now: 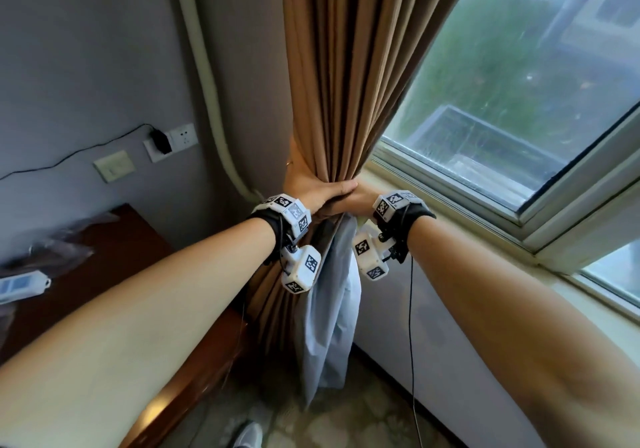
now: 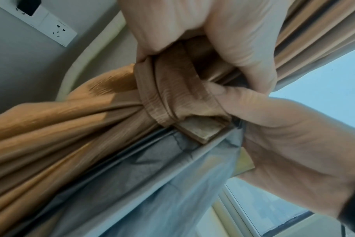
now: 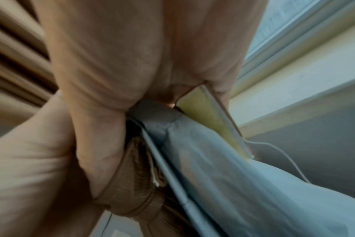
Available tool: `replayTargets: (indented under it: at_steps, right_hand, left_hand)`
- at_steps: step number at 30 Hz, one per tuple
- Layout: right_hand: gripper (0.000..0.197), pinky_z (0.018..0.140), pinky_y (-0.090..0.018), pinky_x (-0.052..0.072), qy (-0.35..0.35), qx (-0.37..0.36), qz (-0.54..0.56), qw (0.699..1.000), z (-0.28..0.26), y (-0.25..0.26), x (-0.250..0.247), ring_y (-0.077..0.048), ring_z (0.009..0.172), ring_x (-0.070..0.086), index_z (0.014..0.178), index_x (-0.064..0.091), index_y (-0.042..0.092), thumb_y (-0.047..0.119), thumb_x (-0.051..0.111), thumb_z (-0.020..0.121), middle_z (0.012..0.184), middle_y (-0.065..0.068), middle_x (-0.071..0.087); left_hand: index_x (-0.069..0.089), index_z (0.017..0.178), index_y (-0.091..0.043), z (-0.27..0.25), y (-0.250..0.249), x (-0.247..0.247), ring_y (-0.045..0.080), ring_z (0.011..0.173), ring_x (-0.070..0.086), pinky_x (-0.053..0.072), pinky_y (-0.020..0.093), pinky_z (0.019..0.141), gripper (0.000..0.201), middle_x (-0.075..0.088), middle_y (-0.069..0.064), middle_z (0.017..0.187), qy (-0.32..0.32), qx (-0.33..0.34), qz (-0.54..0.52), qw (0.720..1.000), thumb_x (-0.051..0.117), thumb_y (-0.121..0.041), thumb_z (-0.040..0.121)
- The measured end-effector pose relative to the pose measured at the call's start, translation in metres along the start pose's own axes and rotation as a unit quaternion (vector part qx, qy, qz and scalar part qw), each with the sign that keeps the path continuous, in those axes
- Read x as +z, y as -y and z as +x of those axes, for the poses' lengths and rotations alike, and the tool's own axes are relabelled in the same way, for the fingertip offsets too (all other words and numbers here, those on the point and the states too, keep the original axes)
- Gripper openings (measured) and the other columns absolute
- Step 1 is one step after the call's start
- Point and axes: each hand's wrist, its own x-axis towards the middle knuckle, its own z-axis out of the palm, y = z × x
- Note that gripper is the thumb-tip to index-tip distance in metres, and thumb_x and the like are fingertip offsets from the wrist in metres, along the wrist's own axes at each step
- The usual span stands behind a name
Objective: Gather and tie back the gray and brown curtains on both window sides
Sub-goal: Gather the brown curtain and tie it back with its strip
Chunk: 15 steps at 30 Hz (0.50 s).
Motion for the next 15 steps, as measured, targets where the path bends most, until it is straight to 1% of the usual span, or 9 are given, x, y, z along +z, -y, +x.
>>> replayTargets:
  at_steps: [2,3,5,6,8,10,12,14,15]
  right_hand:
    - [0.04,0.103,-0.045,0.049,0.038,0.002,0.049,0.998,-0.005,-0.004,0.0,-0.035,0.114,0.063,0.118,0.064,-0.007,-0.002,0.076,0.079,0.118,-0.023,0.066]
    - [0.042,0.1,-0.045,0.05,0.058,0.02,0.066,0.996,-0.009,-0.006,-0.001,-0.036,0.109,0.065,0.114,0.064,-0.009,0.003,0.079,0.077,0.113,-0.026,0.067]
    - [0.061,0.085,-0.046,0.05,0.085,0.049,0.076,0.992,-0.018,-0.006,-0.008,-0.039,0.091,0.062,0.109,0.058,-0.017,0.013,0.085,0.063,0.097,-0.038,0.06]
    - [0.06,0.079,-0.046,0.049,0.092,0.056,0.082,0.991,-0.02,-0.009,-0.011,-0.038,0.084,0.06,0.109,0.054,-0.019,0.009,0.082,0.063,0.09,-0.035,0.058]
    - [0.034,0.071,-0.039,0.054,0.102,0.059,0.103,0.988,-0.027,-0.011,-0.015,-0.028,0.075,0.065,0.11,0.058,-0.006,-0.009,0.064,0.077,0.088,-0.021,0.062]
    - [0.051,0.065,-0.035,0.056,0.119,0.05,0.131,0.983,-0.031,-0.019,-0.017,-0.025,0.079,0.066,0.117,0.06,0.008,-0.022,0.05,0.078,0.097,-0.013,0.064]
    - [0.06,0.06,-0.032,0.056,0.114,0.044,0.17,0.978,-0.032,-0.027,-0.015,-0.025,0.078,0.067,0.126,0.058,0.01,-0.025,0.048,0.079,0.102,-0.01,0.065]
    - [0.048,0.053,-0.026,0.055,0.067,0.056,0.196,0.977,-0.032,-0.034,-0.016,-0.017,0.065,0.069,0.125,0.059,0.005,-0.02,0.05,0.086,0.094,-0.008,0.066]
    - [0.036,0.05,-0.024,0.055,0.041,0.067,0.198,0.977,-0.033,-0.036,-0.016,-0.015,0.06,0.069,0.119,0.061,0.002,-0.016,0.053,0.089,0.089,-0.009,0.066]
  left_hand:
    - [0.017,0.142,-0.046,-0.002,0.004,0.002,0.007,0.122,0.049,0.038,0.027,0.108,0.13,0.044,-0.014,0.132,-0.011,0.012,0.006,1.0,0.095,-0.05,0.037]
    - [0.013,0.144,-0.046,-0.005,0.005,0.003,0.007,0.126,0.046,0.036,0.027,0.11,0.134,0.04,-0.015,0.137,-0.012,0.02,0.011,1.0,0.095,-0.05,0.037]
    - [0.008,0.146,-0.047,-0.007,0.007,0.003,0.006,0.13,0.042,0.034,0.028,0.112,0.141,0.031,-0.02,0.141,0.0,0.026,0.029,0.999,0.095,-0.048,0.036]
    - [0.006,0.146,-0.049,-0.007,0.009,0.003,0.005,0.13,0.042,0.034,0.028,0.112,0.142,0.03,-0.021,0.142,0.003,0.026,0.034,0.999,0.095,-0.045,0.036]
    - [0.008,0.144,-0.053,-0.01,0.006,0.002,0.008,0.127,0.048,0.039,0.033,0.111,0.137,0.039,-0.017,0.141,-0.006,0.011,0.056,0.998,0.093,-0.041,0.038]
    - [0.007,0.142,-0.056,-0.014,0.002,0.003,0.016,0.121,0.055,0.045,0.038,0.107,0.129,0.05,-0.01,0.133,-0.027,-0.012,0.09,0.996,0.087,-0.039,0.042]
    - [0.009,0.143,-0.054,-0.014,-0.001,0.003,0.022,0.115,0.059,0.048,0.041,0.103,0.123,0.058,-0.005,0.123,-0.043,-0.031,0.11,0.992,0.082,-0.039,0.045]
    - [0.013,0.143,-0.05,-0.014,-0.001,0.003,0.023,0.112,0.061,0.049,0.04,0.101,0.121,0.061,-0.004,0.119,-0.055,-0.05,0.114,0.991,0.083,-0.041,0.045]
    - [0.013,0.143,-0.049,-0.014,0.0,0.003,0.025,0.112,0.061,0.049,0.041,0.101,0.121,0.061,-0.003,0.119,-0.061,-0.059,0.115,0.99,0.084,-0.042,0.046]
